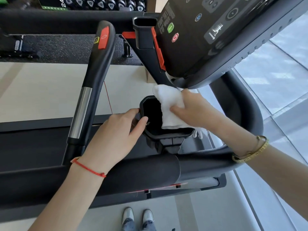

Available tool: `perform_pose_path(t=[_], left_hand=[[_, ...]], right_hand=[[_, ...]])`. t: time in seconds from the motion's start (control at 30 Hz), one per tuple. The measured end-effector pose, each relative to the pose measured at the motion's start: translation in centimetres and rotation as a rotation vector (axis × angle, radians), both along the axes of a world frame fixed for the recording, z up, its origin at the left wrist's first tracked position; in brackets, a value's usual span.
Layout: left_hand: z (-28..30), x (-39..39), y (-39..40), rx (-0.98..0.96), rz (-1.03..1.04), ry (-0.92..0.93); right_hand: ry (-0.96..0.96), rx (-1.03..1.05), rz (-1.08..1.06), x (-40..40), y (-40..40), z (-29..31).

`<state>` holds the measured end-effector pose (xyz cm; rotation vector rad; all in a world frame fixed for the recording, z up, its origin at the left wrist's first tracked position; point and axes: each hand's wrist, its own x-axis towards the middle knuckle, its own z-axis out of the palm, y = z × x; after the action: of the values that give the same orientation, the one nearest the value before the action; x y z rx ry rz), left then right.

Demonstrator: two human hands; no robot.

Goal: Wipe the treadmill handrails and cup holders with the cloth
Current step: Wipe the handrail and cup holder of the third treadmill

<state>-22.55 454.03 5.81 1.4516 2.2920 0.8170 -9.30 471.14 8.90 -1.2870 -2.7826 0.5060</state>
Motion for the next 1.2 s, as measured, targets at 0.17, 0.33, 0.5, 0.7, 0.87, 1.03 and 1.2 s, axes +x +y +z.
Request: perform_pose_path(t=[0.17,0.33,0.5,0.7,0.87,1.03,1.2], left_hand=[[0.0,-0.1,0.0,0.01,-0.008,-0.01],[0.3,-0.1,-0.1,0.019,0.001,-0.023],[0.8,-0.3,-0.9,0.068,0.026,-0.026],[0.6,-0.4,-1.8,0.082,0.054,-0.007],[-0.4,-0.9,-2.3,0.062,0.071,0.016],[-0.6,-0.9,-2.2,0.072,0.069,-0.008],[-0.8,-1.1,-2.2,0.079,0.08,0.0]], right_hand=[[-0.053,-0.033,-0.044,2.7,-0.9,0.2],[-0.003,-0.035,-0.029,4.2,-1.8,1.7],[0.129,0.042,0.145,6.3,-2.4,4.1],[-0.015,-0.017,0.439,4.6,-4.9,3.8],[-0.137,-0.08,0.564,2.6,-6.2,1.9],[-0.155,-0.074,0.49,0.5,-7.0,1.3],[-0.118,0.182,0.438,1.8,-7.9,0.6]])
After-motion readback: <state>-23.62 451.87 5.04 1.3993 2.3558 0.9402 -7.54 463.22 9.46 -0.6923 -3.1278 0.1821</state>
